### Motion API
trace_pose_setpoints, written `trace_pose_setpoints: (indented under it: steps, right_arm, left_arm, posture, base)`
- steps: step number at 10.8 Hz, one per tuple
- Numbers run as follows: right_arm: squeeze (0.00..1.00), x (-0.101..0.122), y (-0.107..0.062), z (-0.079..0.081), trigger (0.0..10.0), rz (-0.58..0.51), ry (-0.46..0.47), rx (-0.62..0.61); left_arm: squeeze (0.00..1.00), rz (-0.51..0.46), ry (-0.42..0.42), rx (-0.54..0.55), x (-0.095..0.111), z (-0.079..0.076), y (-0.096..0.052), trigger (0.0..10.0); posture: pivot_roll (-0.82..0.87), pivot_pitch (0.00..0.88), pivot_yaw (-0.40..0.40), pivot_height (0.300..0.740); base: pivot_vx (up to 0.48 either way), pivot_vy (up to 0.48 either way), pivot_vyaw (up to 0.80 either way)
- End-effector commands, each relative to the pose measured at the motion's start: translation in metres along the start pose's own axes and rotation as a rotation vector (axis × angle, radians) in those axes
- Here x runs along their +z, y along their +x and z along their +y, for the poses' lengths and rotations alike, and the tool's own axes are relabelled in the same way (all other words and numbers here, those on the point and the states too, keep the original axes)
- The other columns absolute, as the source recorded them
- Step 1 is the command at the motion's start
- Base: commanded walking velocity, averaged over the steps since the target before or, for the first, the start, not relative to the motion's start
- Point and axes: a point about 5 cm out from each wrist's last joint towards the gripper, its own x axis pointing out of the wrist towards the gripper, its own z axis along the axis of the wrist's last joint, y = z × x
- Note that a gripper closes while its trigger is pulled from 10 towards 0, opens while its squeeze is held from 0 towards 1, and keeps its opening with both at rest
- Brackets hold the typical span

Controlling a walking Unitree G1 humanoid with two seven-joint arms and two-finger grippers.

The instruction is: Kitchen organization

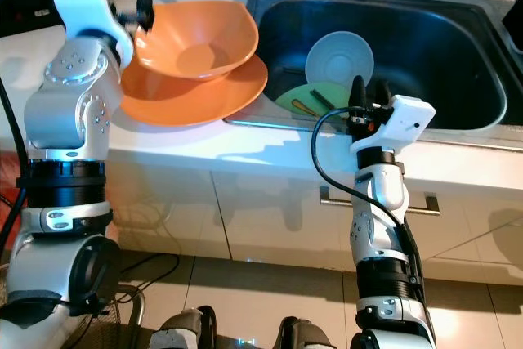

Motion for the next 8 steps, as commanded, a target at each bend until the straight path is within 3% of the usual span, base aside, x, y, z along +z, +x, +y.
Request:
trace_pose_setpoints:
  steps: [1,3,8]
  right_arm:
    - [0.00,-0.008,-0.004,-0.002,10.0,0.039,0.003,-0.012]
    - [0.00,-0.008,-0.003,-0.002,10.0,0.038,0.003,-0.012]
    - [0.00,-0.009,-0.005,-0.003,10.0,0.044,0.001,-0.013]
  left_arm:
    - [0.00,0.013,0.007,0.017,0.003,0.002,0.002,10.0]
    - [0.00,0.099,-0.014,-0.002,-0.013,0.003,0.006,10.0]
    - [0.00,0.186,-0.138,-0.072,-0.032,-0.005,0.007,10.0]
  posture:
    - [0.13,0.148,-0.014,0.740]
    - [0.12,0.152,-0.015,0.740]
    - [0.12,0.158,-0.014,0.740]
  base:
    - [0.000,0.000,0.00]
    - [0.000,0.000,0.00]
    - [0.000,0.000,0.00]
